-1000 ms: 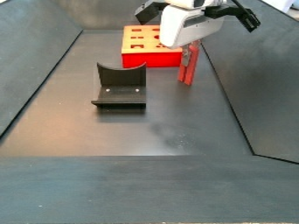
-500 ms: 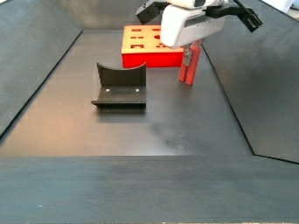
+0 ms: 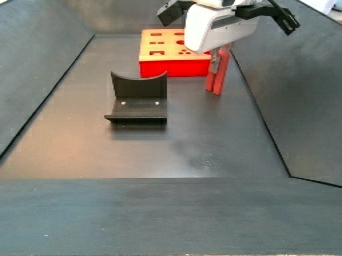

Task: Pick up the double-square object. Move up. Move to above the board. Insert the double-square object.
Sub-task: Move up, then move to above the board.

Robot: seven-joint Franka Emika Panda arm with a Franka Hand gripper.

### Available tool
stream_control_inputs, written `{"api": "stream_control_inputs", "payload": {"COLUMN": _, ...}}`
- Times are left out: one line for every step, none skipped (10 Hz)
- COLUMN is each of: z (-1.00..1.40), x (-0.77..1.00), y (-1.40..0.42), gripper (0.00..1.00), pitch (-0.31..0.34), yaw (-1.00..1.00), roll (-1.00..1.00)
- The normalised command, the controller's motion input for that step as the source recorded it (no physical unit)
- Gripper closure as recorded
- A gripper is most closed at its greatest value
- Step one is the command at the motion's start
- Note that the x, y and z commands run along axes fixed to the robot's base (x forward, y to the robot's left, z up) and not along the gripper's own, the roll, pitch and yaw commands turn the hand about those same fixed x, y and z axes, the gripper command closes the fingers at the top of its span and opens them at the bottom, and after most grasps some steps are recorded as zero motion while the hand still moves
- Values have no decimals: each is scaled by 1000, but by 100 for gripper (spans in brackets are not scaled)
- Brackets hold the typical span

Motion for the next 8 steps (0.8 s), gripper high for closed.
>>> {"api": "stream_control_inputs", "payload": {"z": 833, "x": 0, "y": 0, "gripper": 100, "pitch": 0, "yaw": 0, "roll": 0}}
{"api": "stream_control_inputs", "payload": {"z": 785, "x": -42, "y": -107, "gripper": 100, "pitch": 29, "yaw": -55, "roll": -10}}
{"api": "stream_control_inputs", "payload": {"z": 730, "x": -49, "y": -89, "gripper": 100, "pitch": 48, "yaw": -45, "roll": -10}}
{"api": "stream_control_inputs", "payload": {"z": 586, "x": -25, "y": -46, "gripper": 100, "pitch": 71, "yaw": -19, "roll": -11}}
{"api": "stream_control_inputs", "payload": {"z": 450, "x": -16, "y": -33, "gripper": 100, "pitch": 70, "yaw": -9, "roll": -16}}
{"api": "stream_control_inputs", "payload": {"z": 298, "x": -15, "y": -22, "gripper": 100, "pitch": 64, "yaw": 1, "roll": -21}}
{"api": "stream_control_inputs", "payload": {"z": 1000, "x": 153, "y": 114, "gripper": 100, "pitch": 51, "yaw": 175, "roll": 187}}
{"api": "stream_control_inputs", "payload": {"z": 1000, "x": 161, "y": 121, "gripper": 100, "pitch": 67, "yaw": 164, "roll": 178}}
